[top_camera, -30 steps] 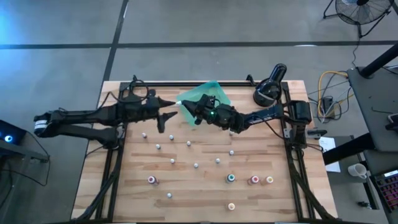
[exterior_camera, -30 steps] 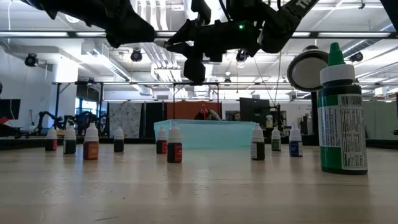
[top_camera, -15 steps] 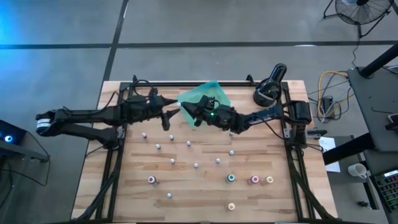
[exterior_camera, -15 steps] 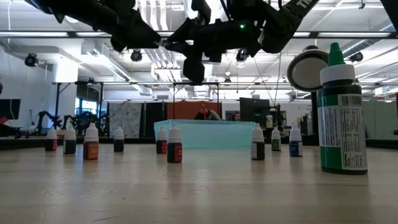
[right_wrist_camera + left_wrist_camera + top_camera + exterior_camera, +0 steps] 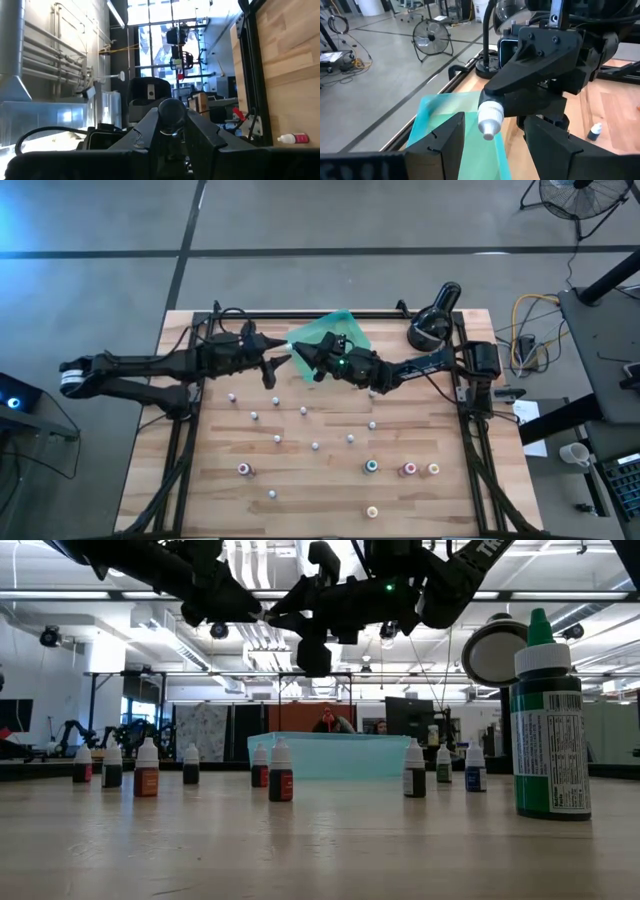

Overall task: Pick & Place food coloring
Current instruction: Adjust the red small food coloring bottle, then put the blue small food coloring into the green bin

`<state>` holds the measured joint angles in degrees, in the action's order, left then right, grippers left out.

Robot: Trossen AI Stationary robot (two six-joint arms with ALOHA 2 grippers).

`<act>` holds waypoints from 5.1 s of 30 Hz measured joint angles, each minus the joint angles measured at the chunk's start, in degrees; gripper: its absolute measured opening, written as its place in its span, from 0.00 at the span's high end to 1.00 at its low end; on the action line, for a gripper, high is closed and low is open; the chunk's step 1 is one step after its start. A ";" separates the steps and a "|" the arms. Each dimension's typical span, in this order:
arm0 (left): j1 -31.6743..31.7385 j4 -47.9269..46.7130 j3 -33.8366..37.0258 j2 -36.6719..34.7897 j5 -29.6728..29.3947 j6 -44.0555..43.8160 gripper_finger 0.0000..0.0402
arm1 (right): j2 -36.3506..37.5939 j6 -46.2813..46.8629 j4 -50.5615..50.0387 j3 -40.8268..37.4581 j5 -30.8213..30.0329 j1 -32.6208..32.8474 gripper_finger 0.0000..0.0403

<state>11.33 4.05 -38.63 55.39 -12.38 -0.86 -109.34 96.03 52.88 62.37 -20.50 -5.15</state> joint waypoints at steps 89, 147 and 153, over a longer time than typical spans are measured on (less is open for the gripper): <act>17.49 -9.66 -27.58 37.70 20.81 17.35 0.94 | 34.38 -13.94 -73.00 -0.81 -15.96 10.64 0.45; 22.43 -22.10 -49.23 63.76 21.77 18.92 0.74 | 34.58 -13.75 -77.14 -0.83 -17.14 10.75 0.45; 22.43 -25.28 -49.71 62.77 21.51 18.88 0.74 | 34.58 -13.97 -77.30 -0.83 -17.13 10.73 0.45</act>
<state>33.76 -21.23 -88.33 118.16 9.13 18.02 -74.76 82.06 -24.42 61.54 -37.64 5.58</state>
